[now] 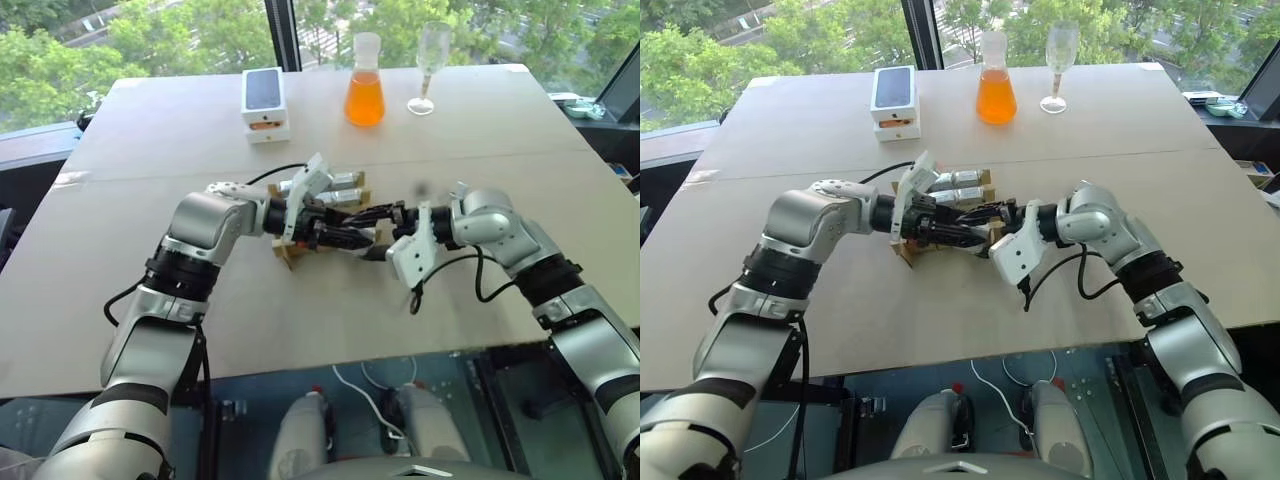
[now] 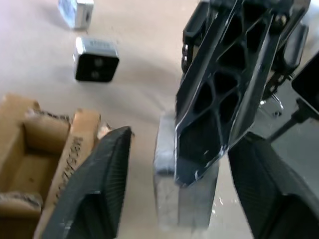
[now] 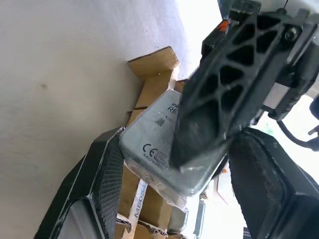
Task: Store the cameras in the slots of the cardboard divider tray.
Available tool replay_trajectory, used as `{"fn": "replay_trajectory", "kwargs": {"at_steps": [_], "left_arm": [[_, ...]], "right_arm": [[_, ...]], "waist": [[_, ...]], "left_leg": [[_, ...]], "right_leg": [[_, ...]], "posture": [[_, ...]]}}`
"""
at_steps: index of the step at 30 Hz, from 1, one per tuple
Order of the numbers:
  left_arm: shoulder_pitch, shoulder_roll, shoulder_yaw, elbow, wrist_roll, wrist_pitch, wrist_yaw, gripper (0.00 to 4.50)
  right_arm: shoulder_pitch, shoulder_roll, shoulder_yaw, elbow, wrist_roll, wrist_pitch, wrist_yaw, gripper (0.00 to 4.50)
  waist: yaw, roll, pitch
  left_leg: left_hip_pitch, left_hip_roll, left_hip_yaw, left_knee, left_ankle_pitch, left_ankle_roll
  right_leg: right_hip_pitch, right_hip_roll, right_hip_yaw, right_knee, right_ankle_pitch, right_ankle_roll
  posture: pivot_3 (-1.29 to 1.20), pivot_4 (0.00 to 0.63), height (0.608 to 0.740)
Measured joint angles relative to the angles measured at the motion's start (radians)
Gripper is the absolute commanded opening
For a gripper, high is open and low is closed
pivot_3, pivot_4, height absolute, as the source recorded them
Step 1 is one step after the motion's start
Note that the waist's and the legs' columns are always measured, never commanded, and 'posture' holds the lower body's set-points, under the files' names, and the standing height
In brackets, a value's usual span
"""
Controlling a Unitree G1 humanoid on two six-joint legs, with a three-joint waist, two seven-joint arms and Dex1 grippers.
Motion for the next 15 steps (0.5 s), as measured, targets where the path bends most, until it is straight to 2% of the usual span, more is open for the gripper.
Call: {"fn": "replay_trajectory", "kwargs": {"at_steps": [5, 15], "left_arm": [[-0.047, 0.026, -0.064, 0.012, 0.035, 0.008, -0.068, 3.01], [-0.074, 0.021, -0.068, 0.049, 0.07, 0.002, -0.113, 3.01]], "right_arm": [[-0.032, -0.005, 0.03, 0.002, -0.017, -0.04, 0.0, 2.53], [-0.041, -0.011, 0.053, 0.016, -0.03, -0.073, -0.007, 2.53]], "waist": [[0.0, 0.0, 0.0], [0.0, 0.0, 0.0]], "left_leg": [[0.0, 0.0, 0.0, 0.001, 0.0, 0.0], [-0.001, 0.0, 0.0, 0.001, 0.0, 0.0]], "right_leg": [[0.0, 0.0, 0.0, 0.001, 0.0, 0.0], [-0.002, 0.0, 0.001, 0.002, 0.0, 0.0]], "posture": [[0.0, 0.15, 0.74], [0.0, 0.15, 0.74]]}}
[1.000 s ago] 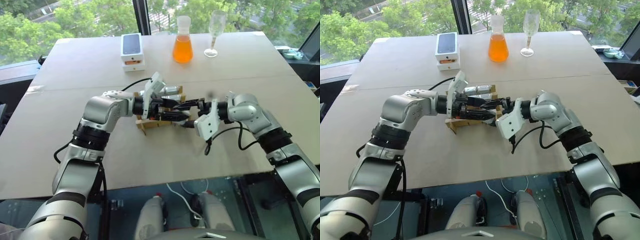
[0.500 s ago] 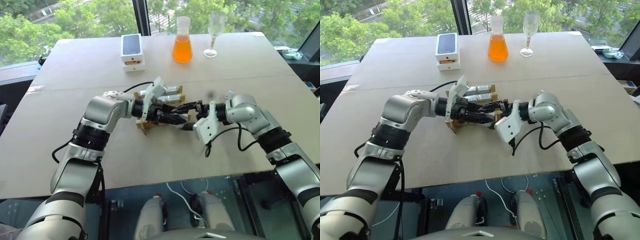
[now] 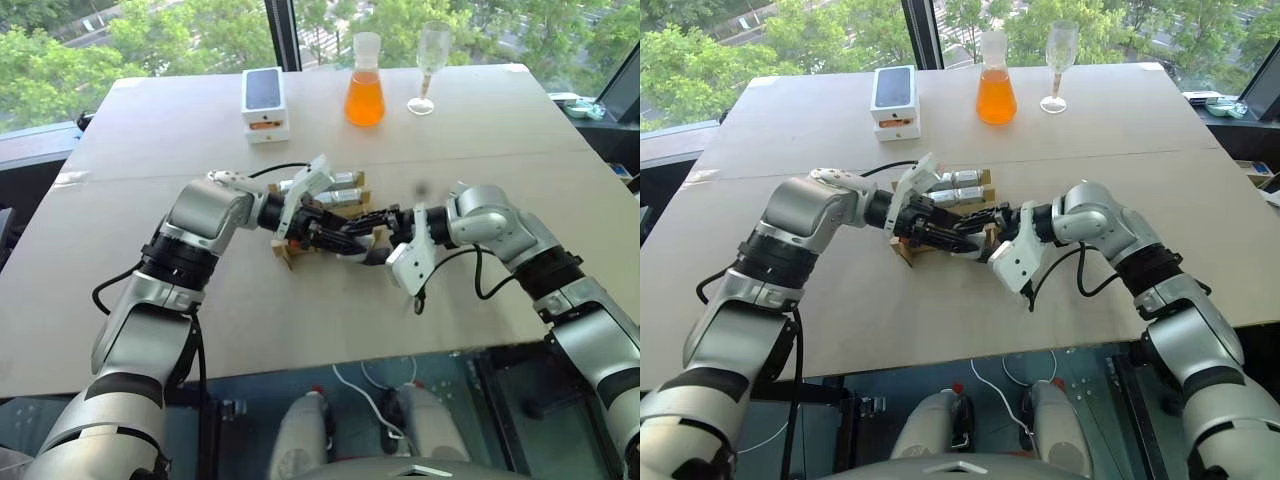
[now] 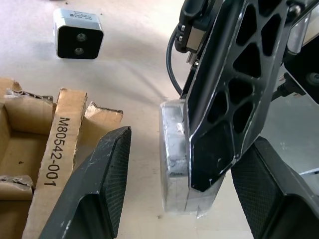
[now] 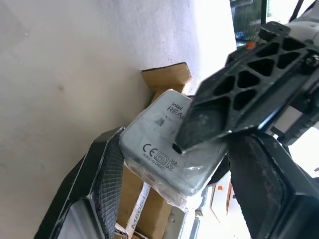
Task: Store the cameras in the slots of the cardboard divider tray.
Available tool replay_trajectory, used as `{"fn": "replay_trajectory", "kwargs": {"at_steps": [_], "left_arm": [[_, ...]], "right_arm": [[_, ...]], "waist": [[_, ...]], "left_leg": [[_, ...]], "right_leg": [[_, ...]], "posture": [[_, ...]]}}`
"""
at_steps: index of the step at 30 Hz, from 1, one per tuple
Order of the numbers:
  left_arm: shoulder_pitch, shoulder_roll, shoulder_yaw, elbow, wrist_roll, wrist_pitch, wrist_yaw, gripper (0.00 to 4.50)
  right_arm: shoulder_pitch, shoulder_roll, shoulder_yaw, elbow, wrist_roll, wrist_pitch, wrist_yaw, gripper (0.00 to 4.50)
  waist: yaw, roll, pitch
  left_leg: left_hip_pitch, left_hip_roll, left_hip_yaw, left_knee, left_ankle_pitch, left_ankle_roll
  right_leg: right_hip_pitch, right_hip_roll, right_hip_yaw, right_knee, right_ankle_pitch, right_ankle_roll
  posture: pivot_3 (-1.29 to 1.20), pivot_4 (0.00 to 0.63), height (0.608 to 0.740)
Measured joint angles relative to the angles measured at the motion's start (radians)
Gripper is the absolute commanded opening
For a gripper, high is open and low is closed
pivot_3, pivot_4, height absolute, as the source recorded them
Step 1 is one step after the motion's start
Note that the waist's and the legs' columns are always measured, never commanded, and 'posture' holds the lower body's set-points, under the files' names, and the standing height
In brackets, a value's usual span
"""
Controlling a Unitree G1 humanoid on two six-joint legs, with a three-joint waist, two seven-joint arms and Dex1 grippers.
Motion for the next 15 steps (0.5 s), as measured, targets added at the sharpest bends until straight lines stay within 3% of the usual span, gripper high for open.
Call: {"fn": "replay_trajectory", "kwargs": {"at_steps": [2, 6, 8, 14, 15], "left_arm": [[-0.003, -0.001, -0.002, 0.0, 0.003, 0.0, -0.01, 3.01], [-0.003, -0.001, -0.011, -0.005, 0.007, -0.01, -0.034, 1.29], [-0.005, -0.001, -0.012, -0.011, 0.02, -0.023, -0.03, 0.89], [-0.006, 0.002, -0.012, -0.011, 0.024, -0.024, -0.03, 0.88], [-0.006, 0.004, -0.011, -0.011, 0.025, -0.022, -0.03, 0.88]], "right_arm": [[0.0, -0.003, 0.003, 0.0, 0.0, -0.006, 0.0, 2.53], [0.0, -0.004, 0.008, 0.016, 0.008, 0.0, -0.003, 2.53], [0.0, -0.003, 0.01, 0.029, 0.023, 0.011, -0.003, 2.53], [0.0, 0.001, 0.012, 0.029, 0.037, 0.023, 0.001, 2.53], [0.0, 0.002, 0.014, 0.027, 0.044, 0.033, 0.006, 3.51]], "waist": [[0.0, 0.0, 0.0], [0.0, 0.0, 0.0], [0.0, 0.0, 0.0], [-0.001, 0.0, 0.0], [-0.001, 0.0, 0.0]], "left_leg": [[0.0, 0.0, 0.0, 0.0, 0.0, 0.0], [0.0, 0.0, 0.0, 0.0, 0.0, 0.0], [0.0, 0.0, 0.001, 0.0, 0.0, 0.0], [0.0, 0.0, 0.002, 0.0, 0.0, 0.0], [0.0, 0.0, 0.002, 0.0, 0.0, 0.0]], "right_leg": [[0.0, 0.0, 0.0, 0.0, 0.0, 0.0], [0.0, 0.0, 0.0, 0.001, 0.0, 0.0], [-0.001, 0.0, 0.001, 0.002, 0.0, 0.0], [-0.002, 0.0, 0.002, 0.003, 0.0, 0.0], [-0.002, 0.0, 0.002, 0.003, 0.0, 0.0]], "posture": [[0.0, 0.15, 0.74], [0.0, 0.15, 0.74], [0.0, 0.15, 0.74], [0.0, 0.15, 0.74], [0.0, 0.15, 0.74]]}}
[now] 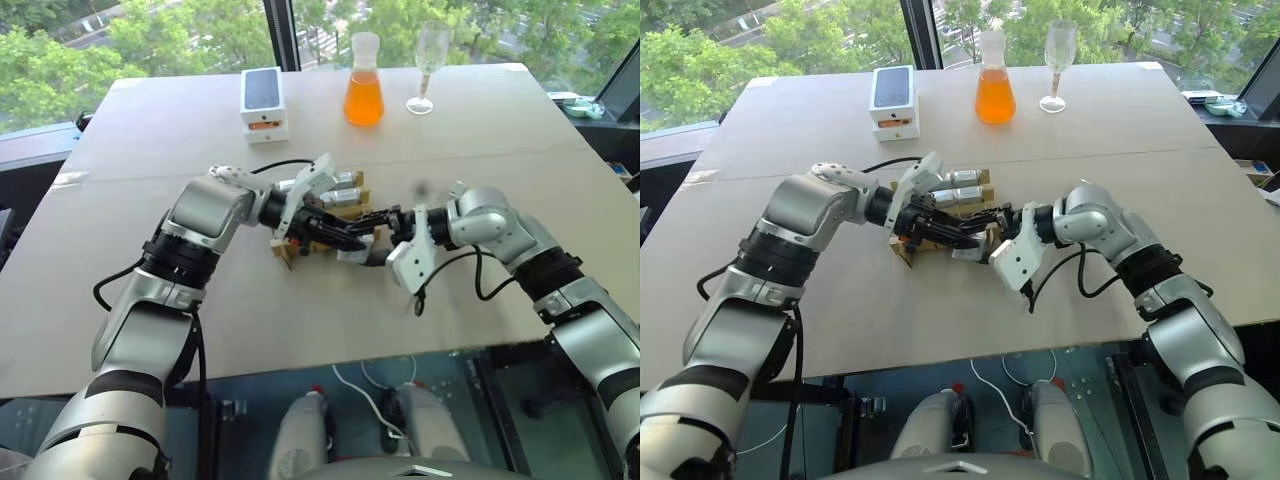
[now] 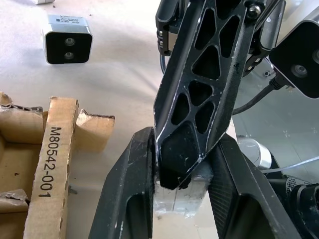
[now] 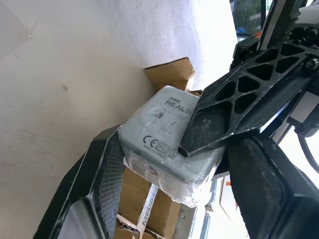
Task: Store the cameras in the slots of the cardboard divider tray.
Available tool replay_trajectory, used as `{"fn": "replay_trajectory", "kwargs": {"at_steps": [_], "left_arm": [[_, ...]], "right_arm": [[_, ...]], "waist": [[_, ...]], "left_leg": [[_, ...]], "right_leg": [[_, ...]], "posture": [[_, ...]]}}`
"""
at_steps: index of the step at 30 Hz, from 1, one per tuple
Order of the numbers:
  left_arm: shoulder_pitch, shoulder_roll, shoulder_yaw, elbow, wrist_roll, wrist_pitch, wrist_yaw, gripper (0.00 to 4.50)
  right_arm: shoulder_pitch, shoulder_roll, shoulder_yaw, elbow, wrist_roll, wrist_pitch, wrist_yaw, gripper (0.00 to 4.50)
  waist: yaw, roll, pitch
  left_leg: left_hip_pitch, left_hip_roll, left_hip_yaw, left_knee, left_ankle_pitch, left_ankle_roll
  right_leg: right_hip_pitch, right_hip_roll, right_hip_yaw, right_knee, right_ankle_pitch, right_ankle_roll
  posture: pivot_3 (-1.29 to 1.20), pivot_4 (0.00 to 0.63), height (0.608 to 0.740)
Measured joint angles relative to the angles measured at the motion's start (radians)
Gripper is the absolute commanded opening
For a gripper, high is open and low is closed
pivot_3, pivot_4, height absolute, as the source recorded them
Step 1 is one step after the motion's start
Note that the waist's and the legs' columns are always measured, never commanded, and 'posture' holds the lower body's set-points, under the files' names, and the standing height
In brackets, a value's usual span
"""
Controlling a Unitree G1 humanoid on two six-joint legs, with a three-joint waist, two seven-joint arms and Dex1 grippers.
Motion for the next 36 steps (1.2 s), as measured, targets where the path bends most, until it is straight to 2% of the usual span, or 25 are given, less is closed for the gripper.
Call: {"fn": "replay_trajectory", "kwargs": {"at_steps": [2, 3, 14, 19, 22, 29, 32, 36], "left_arm": [[0.001, -0.001, -0.002, 0.0, -0.003, 0.017, -0.004, 0.86], [0.003, -0.002, -0.002, 0.0, -0.007, 0.023, -0.004, 0.86], [0.004, -0.021, 0.014, 0.002, -0.01, 0.022, 0.009, 0.86], [0.01, -0.018, 0.086, 0.017, -0.012, -0.058, 0.037, 0.86], [0.012, -0.008, 0.16, 0.042, -0.013, -0.131, 0.068, 0.86], [0.095, 0.041, 0.296, 0.083, -0.015, -0.352, 0.061, 0.86], [0.151, 0.054, 0.309, 0.112, -0.007, -0.443, 0.042, 0.86], [0.19, 0.048, 0.318, 0.192, 0.029, -0.603, 0.047, 0.86]], "right_arm": [[0.0, 0.001, 0.0, -0.012, 0.006, 0.012, 0.009, 4.35], [0.0, 0.001, 0.0, -0.019, 0.016, 0.024, 0.016, 4.5], [0.044, -0.01, -0.003, -0.067, 0.079, 0.105, 0.039, 4.5], [0.136, -0.057, -0.064, -0.122, 0.203, 0.214, 0.059, 4.5], [0.224, -0.102, -0.141, -0.159, 0.306, 0.324, 0.076, 4.5], [0.593, -0.142, -0.313, -0.435, 0.684, 0.824, 0.106, 4.5], [0.704, -0.139, -0.359, -0.535, 0.782, 0.939, 0.101, 4.5], [0.814, -0.105, -0.428, -0.618, 0.885, 0.999, 0.107, 4.5]], "waist": [[0.0, 0.0, 0.0], [0.0, 0.0, 0.0], [0.001, 0.0, 0.0], [0.002, 0.0, 0.0], [0.004, -0.001, 0.001], [0.001, -0.001, 0.001], [0.002, -0.001, 0.001], [0.008, -0.002, 0.001]], "left_leg": [[0.0, 0.0, 0.0, 0.0, 0.0, 0.0], [0.0, 0.0, 0.0, 0.0, 0.0, 0.0], [0.0, 0.0, 0.001, 0.0, 0.0, 0.0], [0.0, 0.0, 0.001, 0.0, 0.0, 0.0], [-0.001, 0.0, 0.0, 0.0, 0.0, 0.0], [0.0, 0.0, 0.0, 0.0, 0.0, 0.0], [0.001, 0.001, 0.0, 0.0, 0.0, 0.0], [0.001, 0.0, -0.001, 0.0, 0.0, 0.001]], "right_leg": [[0.0, 0.0, 0.0, 0.0, 0.0, 0.0], [0.0, 0.0, 0.0, 0.0, 0.0, 0.0], [-0.001, 0.0, 0.001, 0.0, 0.0, 0.0], [-0.001, -0.001, 0.001, 0.0, 0.0, 0.0], [0.0, -0.001, 0.0, 0.0, 0.0, 0.0], [-0.001, -0.001, 0.0, 0.001, 0.0, 0.0], [0.0, -0.001, 0.0, 0.001, -0.001, 0.001], [0.001, 0.0, -0.001, 0.0, -0.002, 0.004]], "posture": [[0.0, 0.15, 0.74], [0.0, 0.15, 0.74], [0.0, 0.15, 0.74], [0.0, 0.15, 0.74], [0.0, 0.15, 0.74], [0.0, 0.15, 0.74], [0.0, 0.15, 0.74], [0.0, 0.15, 0.74]]}}
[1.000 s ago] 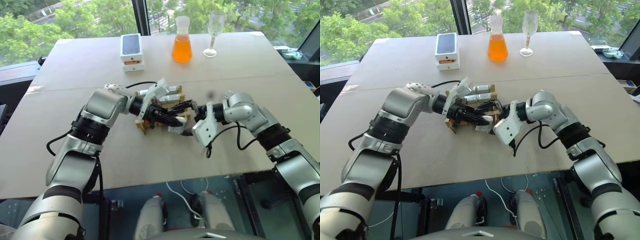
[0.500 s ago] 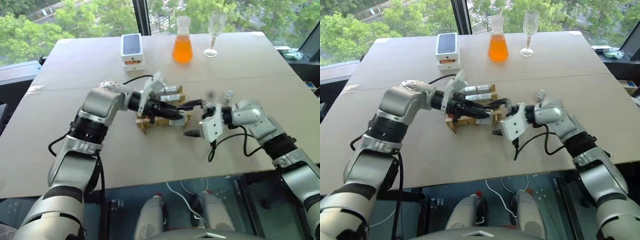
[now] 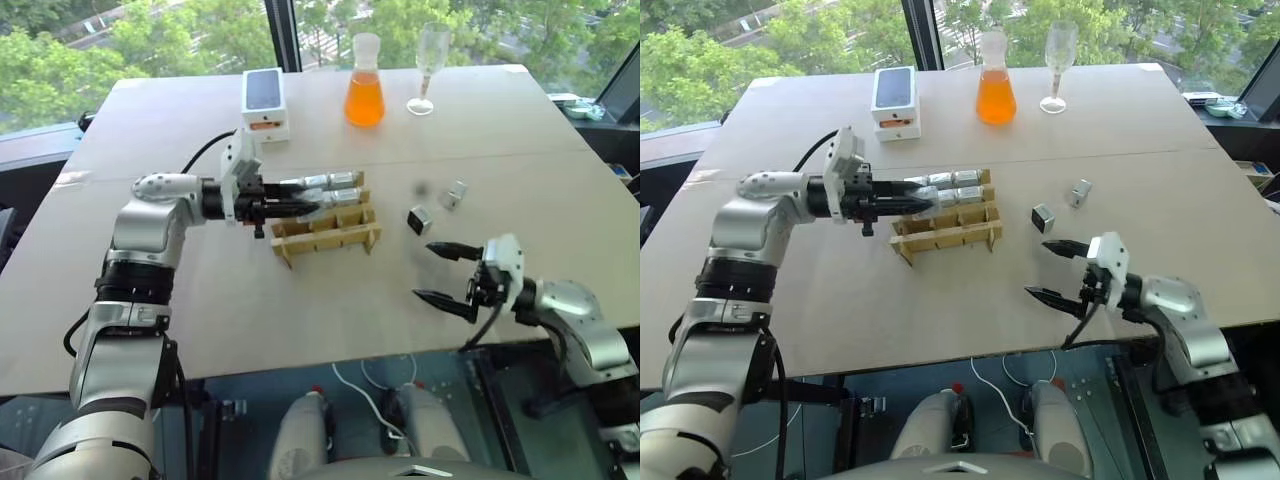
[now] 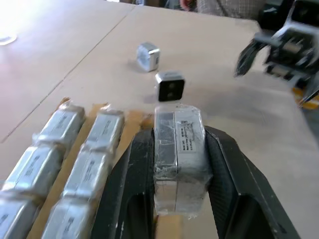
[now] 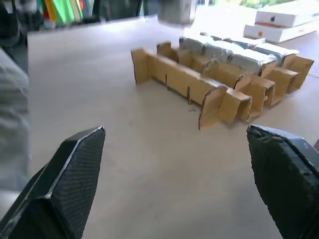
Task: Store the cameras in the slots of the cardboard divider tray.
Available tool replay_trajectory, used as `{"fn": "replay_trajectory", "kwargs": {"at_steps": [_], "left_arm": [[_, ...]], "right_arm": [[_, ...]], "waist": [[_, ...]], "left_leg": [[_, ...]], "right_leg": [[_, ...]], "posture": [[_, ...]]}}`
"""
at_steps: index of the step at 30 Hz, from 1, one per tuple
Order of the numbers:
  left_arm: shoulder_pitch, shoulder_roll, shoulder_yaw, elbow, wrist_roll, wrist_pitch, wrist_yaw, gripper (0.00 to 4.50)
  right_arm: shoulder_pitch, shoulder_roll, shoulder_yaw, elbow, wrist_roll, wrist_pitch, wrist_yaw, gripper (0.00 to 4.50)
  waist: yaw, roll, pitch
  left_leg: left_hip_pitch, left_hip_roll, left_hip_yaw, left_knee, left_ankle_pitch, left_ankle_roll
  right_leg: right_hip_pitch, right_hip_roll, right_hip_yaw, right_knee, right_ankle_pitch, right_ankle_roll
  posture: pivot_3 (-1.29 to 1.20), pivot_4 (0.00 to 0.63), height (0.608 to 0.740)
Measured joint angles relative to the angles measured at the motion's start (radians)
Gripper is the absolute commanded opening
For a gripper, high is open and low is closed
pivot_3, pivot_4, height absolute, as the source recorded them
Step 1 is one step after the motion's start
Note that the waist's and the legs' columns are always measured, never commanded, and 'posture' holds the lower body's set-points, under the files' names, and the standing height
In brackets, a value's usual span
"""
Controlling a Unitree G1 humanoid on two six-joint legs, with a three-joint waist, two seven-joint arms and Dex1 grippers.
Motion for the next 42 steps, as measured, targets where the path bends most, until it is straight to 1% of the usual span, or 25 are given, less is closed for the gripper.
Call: {"fn": "replay_trajectory", "kwargs": {"at_steps": [3, 8, 12, 18, 22, 26, 33, 42], "left_arm": [[0.005, -0.008, 0.011, 0.062, 0.007, -0.089, -0.009, 0.86], [-0.013, -0.023, 0.012, 0.225, 0.043, -0.213, -0.045, 0.86], [-0.046, -0.044, 0.012, 0.317, 0.052, -0.265, -0.068, 0.86], [-0.12, -0.077, 0.004, 0.464, 0.125, -0.388, -0.068, 0.86], [-0.163, -0.079, 0.006, 0.535, 0.146, -0.414, -0.079, 0.86], [-0.176, -0.08, 0.011, 0.566, 0.154, -0.43, -0.1, 0.86], [-0.17, -0.08, 0.011, 0.577, 0.161, -0.409, -0.201, 0.86], [-0.16, -0.087, 0.011, 0.582, 0.181, -0.413, -0.196, 0.86]], "right_arm": [[0.038, -0.001, -0.013, -0.021, 0.01, 0.009, 0.028, 4.5], [0.041, 0.007, -0.028, -0.03, 0.003, 0.01, 0.04, 4.5], [0.043, 0.011, -0.047, -0.052, 0.008, 0.03, 0.039, 4.5], [0.062, 0.047, -0.052, -0.069, 0.013, 0.046, 0.034, 4.5], [0.062, 0.048, -0.076, -0.074, 0.011, 0.047, 0.034, 4.5], [0.062, 0.049, -0.084, -0.074, 0.009, 0.047, 0.035, 4.5], [0.062, 0.055, -0.089, -0.074, 0.01, 0.05, 0.039, 4.5], [0.042, 0.086, -0.097, -0.046, -0.005, 0.026, 0.037, 4.5]], "waist": [[0.003, 0.0, 0.0], [0.003, 0.0, 0.0], [0.011, -0.001, 0.0], [0.018, -0.002, 0.0], [0.017, -0.002, 0.0], [0.017, -0.002, 0.0], [0.016, -0.002, 0.0], [0.016, -0.002, 0.0]], "left_leg": [[0.0, 0.0, 0.0, 0.001, 0.0, 0.001], [-0.001, 0.0, -0.001, 0.0, -0.002, 0.003], [-0.001, 0.0, -0.001, 0.001, -0.001, 0.001], [-0.002, -0.001, -0.001, 0.001, -0.002, 0.003], [-0.001, -0.001, -0.001, 0.001, -0.002, 0.004], [-0.001, -0.001, -0.001, 0.001, -0.002, 0.004], [-0.001, 0.0, -0.001, 0.001, -0.002, 0.003], [-0.001, 0.0, -0.002, 0.001, -0.002, 0.004]], "right_leg": [[0.0, 0.0, 0.0, 0.0, 0.0, 0.0], [0.0, 0.004, -0.001, 0.0, 0.0, 0.0], [0.0, 0.004, -0.002, -0.001, 0.0, 0.0], [0.0, 0.005, -0.002, -0.001, 0.0, 0.0], [0.0, 0.005, -0.002, -0.001, 0.0, 0.0], [0.0, 0.006, -0.002, -0.001, 0.0, 0.0], [0.0, 0.006, -0.002, -0.001, 0.0, 0.0], [0.0, 0.006, -0.002, -0.001, 0.0, 0.0]], "posture": [[0.0, 0.15, 0.74], [0.0, 0.15, 0.74], [0.0, 0.15, 0.74], [0.0, 0.15, 0.74], [0.0, 0.15, 0.74], [0.0, 0.15, 0.74], [0.0, 0.15, 0.74], [0.0, 0.15, 0.74]]}}
